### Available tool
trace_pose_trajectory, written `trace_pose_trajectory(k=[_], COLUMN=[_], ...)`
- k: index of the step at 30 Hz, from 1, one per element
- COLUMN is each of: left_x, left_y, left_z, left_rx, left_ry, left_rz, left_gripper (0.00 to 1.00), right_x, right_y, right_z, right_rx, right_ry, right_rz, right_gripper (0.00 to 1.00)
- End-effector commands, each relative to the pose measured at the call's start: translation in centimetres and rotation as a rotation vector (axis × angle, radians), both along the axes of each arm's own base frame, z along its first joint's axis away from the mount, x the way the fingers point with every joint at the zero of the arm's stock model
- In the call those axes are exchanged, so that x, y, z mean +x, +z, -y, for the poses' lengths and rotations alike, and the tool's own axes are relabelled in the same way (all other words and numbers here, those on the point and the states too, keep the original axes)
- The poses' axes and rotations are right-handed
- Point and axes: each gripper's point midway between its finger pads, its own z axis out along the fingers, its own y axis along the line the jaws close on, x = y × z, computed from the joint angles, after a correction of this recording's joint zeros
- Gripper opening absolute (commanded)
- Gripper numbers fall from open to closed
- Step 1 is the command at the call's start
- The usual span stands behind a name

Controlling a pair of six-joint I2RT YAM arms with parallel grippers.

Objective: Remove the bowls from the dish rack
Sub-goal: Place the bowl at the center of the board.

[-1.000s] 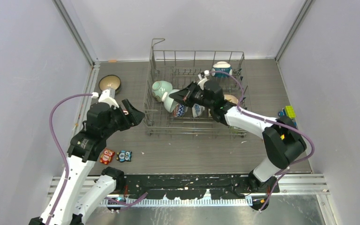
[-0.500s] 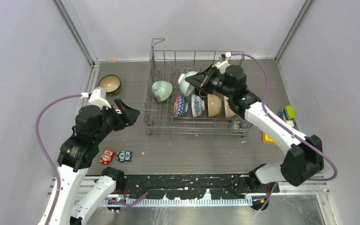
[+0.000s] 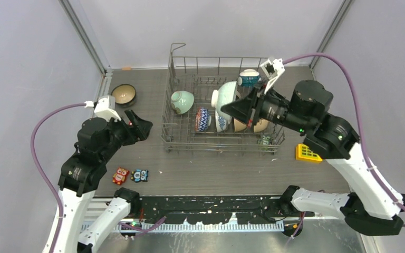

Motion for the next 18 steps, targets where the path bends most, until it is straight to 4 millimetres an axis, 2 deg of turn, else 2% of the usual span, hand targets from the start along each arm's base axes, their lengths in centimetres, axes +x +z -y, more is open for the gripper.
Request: trace_pose_trajectory(k=[1,4,6,8,13,18], left_x=[-0.6,-1.4,-2.1,-2.7,-4.2,-6.1], left_y=[1.8,2.2,2.2,2.0,1.9,1.2], left_z=[0.9,2.6,3.5,4.0,4.8,6.3], left_rx=[0.016,-0.013,-0.026,-0.031,-0.050,-0.078], left_ry=[-0.084,-0.187,-0.245,-0.286,-0.350,-0.465], left_rz=[0.042,0.020,-0.011,-0.044,-0.075,-0.106], left_gripper=[0.75,0.77,0.91,0.99,1.00,1.00], right_x=[-2.8,-5.1,-6.6,-7.7,-9.1,-11.2], right_y=[-3.1,-5.4,-7.3,-8.8,-11.5,-15.2], right_z=[1.2,0.3,-0.6,-2.2,-4.9,-6.6], right_rx=[-0.263,-0.419,-0.555,-0.666,-0.783,-0.863], right_ry=[0.062,0.125,0.150,0.173,0.249,0.386], right_rz=[0.104,0.161,0.229,0.303,0.391,0.459], right_gripper=[0.01,0.01,0.01,0.01,0.01,0.01])
